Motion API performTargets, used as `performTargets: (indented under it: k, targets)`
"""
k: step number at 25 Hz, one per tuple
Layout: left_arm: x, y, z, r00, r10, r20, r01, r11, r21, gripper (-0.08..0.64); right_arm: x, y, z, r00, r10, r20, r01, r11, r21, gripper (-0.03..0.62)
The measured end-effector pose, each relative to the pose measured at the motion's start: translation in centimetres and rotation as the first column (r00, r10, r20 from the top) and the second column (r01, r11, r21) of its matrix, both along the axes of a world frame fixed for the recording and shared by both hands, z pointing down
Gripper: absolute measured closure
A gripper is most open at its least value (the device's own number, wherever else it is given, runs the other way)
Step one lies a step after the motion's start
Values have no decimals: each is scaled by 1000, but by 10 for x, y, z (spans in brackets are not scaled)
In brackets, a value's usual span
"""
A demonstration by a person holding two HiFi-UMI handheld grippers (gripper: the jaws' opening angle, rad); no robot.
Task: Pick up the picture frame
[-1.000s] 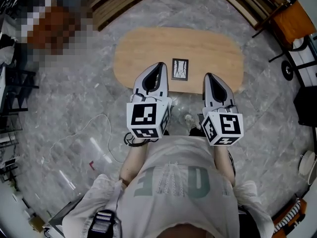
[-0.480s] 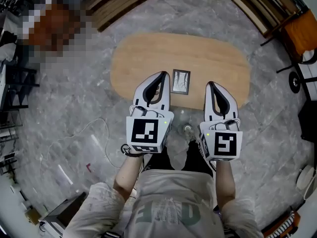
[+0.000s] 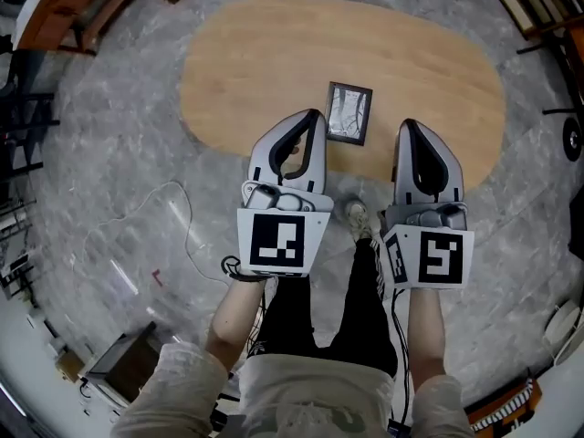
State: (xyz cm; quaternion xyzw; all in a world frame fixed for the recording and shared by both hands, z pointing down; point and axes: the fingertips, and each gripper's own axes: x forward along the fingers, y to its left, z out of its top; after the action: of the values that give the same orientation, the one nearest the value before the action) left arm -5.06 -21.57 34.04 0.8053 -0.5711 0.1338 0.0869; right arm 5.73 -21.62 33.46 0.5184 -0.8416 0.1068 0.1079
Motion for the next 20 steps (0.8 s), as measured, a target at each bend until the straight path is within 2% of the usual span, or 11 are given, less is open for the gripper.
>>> performTargets:
  k: [3, 11, 15, 20]
  targets:
    - [3, -5, 40, 1000, 2, -9, -2, 1000, -4, 551, -5, 5, 42, 1000, -8, 29, 9, 999, -44, 588]
    - [7, 2, 118, 1000, -9, -22, 8, 999, -48, 551, -10, 33, 150, 999, -48, 22, 51, 987, -155, 588]
    - [5, 16, 143, 1000, 0, 29, 2, 997, -82, 551, -3, 41, 171, 999, -54, -1, 53, 980, -190, 588]
    - [7, 25, 148, 999, 15, 39, -10, 994, -112, 551, 3, 43, 172, 998, -60, -20, 56, 980, -193, 588]
